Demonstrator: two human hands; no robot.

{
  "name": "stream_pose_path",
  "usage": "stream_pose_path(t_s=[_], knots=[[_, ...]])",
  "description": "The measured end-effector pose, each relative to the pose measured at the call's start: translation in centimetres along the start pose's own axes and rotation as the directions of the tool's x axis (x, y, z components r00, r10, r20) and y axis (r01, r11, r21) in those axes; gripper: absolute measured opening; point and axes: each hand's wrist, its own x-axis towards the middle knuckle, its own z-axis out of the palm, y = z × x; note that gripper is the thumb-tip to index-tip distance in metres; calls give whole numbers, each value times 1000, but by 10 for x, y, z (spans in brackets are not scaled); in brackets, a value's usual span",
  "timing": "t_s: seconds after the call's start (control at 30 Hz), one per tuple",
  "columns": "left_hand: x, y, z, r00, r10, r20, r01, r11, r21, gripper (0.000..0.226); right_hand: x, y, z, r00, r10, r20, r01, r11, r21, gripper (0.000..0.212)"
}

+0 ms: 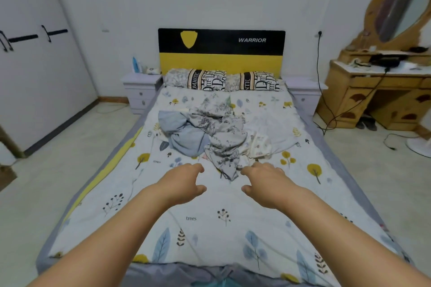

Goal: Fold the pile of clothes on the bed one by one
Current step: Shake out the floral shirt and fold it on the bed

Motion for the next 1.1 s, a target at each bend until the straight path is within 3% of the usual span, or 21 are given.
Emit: stream_pose_path(t_s=[0.4, 0.83, 1.1], knots=[[104, -29, -18, 994, -105, -1, 105, 993, -53, 51, 130, 24, -20, 995, -101, 24, 101, 995, 8, 33], [252, -108, -41, 996, -26, 84, 29, 999, -37, 45, 285, 9, -23, 999, 4, 45, -6, 999, 42, 38], [345, -127, -26, 991, -25, 134, 36, 996, -83, 41, 367, 35, 7, 989, 83, 121, -91, 994, 63, 37]])
